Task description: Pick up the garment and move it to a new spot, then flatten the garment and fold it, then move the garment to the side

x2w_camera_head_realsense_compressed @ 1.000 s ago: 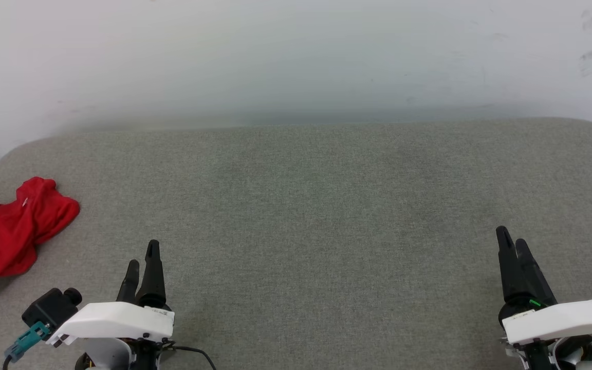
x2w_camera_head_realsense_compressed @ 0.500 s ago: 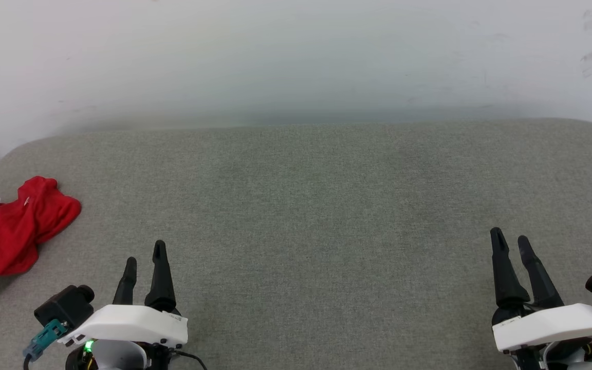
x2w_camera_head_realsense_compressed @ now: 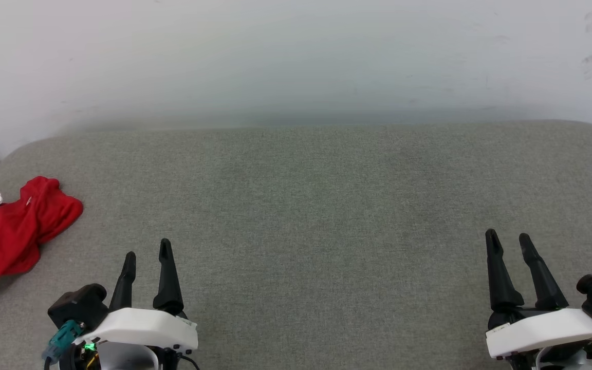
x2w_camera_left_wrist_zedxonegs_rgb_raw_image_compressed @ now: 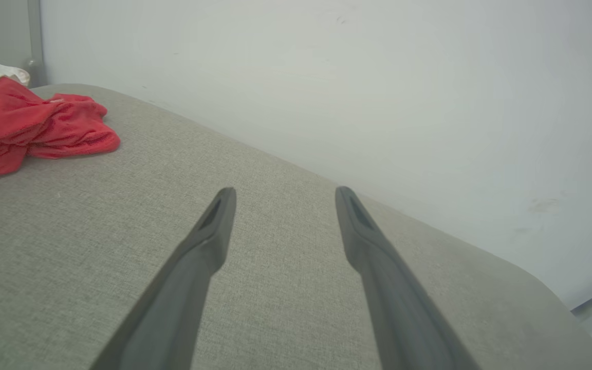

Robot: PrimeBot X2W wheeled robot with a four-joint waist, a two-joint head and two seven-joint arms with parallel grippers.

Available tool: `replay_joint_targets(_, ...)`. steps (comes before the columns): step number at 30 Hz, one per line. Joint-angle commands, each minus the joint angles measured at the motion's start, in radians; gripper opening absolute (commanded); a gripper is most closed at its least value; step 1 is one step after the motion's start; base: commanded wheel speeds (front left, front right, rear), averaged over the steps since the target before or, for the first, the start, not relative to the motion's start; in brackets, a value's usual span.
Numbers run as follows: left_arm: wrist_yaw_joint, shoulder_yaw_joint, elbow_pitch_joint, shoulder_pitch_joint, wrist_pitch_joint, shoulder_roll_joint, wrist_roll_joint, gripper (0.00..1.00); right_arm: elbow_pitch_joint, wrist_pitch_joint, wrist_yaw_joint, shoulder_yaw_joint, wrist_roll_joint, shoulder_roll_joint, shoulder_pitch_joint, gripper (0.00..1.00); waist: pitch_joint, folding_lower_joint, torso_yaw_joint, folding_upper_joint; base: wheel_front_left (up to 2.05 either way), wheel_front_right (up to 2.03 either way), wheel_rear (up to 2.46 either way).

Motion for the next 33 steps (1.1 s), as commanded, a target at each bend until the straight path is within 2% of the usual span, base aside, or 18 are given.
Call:
replay_joint_targets(1, 0.005, -0.007, -0.017, 0.001, -0.010, 0.006, 0.033, 1.00, -0.020, -0.012, 0.000, 0.001, -0.029, 0.000, 0.000, 1.00, 0.000, 0.0000, 0.000, -0.0001, 0.00, 0.00, 0.00)
replay_joint_targets(33, 0.027, -0.045, -0.059, 0.043, -0.086, 0.004, 0.348, 1.00, -0.059, -0.089, 0.000, -0.008, -0.299, 0.001, 0.044, 1.00, 0.005, 0.0000, 0.005, -0.0001, 0.00, 0.00, 0.00)
